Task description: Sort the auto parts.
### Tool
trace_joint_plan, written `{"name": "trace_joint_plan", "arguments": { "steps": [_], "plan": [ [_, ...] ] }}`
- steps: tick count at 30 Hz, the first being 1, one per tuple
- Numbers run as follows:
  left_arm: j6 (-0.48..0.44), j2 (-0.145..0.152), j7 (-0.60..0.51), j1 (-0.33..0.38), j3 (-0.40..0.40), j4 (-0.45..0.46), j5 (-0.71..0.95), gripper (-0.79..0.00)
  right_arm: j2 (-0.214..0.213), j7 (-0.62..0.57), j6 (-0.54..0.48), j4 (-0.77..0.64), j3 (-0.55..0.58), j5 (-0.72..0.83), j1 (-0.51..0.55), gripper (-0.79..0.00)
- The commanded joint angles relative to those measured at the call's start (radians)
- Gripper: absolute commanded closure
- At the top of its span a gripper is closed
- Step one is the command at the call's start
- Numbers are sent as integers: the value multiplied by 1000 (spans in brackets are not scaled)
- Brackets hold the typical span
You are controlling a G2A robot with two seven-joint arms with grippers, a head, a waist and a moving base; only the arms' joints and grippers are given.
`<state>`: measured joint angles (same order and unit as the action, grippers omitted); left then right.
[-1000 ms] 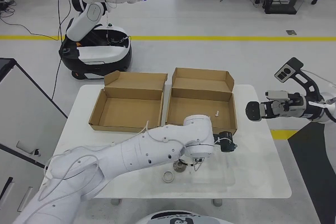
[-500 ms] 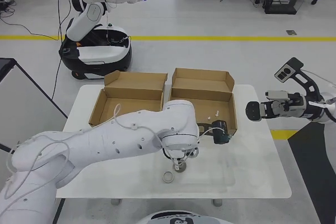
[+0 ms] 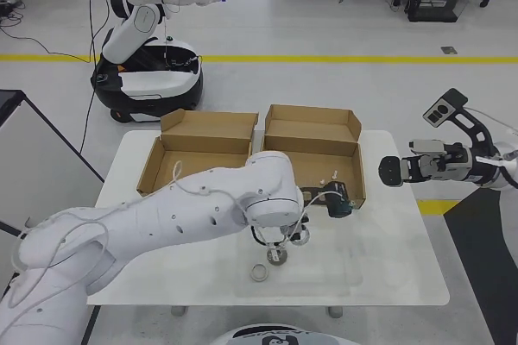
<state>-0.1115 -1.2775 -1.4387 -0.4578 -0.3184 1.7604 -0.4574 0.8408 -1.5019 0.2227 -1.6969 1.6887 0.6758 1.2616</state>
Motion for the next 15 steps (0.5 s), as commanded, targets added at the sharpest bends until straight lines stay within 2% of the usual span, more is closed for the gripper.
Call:
{"name": "trace_joint_plan", "arguments": {
  "steps": [1,6,10,15],
  "plan": [
    [11,25,32,-43,-52,3,32,0,0,0,0,0,0,0,0,-785],
    [-11,109,74,-189,-211,65,88,0,0,0,0,0,0,0,0,-785],
    [-68,174,109,-328,-363,138,131,0,0,0,0,0,0,0,0,-785],
    [-169,233,191,-498,-556,202,232,0,0,0,0,0,0,0,0,-785]
  ]
}}
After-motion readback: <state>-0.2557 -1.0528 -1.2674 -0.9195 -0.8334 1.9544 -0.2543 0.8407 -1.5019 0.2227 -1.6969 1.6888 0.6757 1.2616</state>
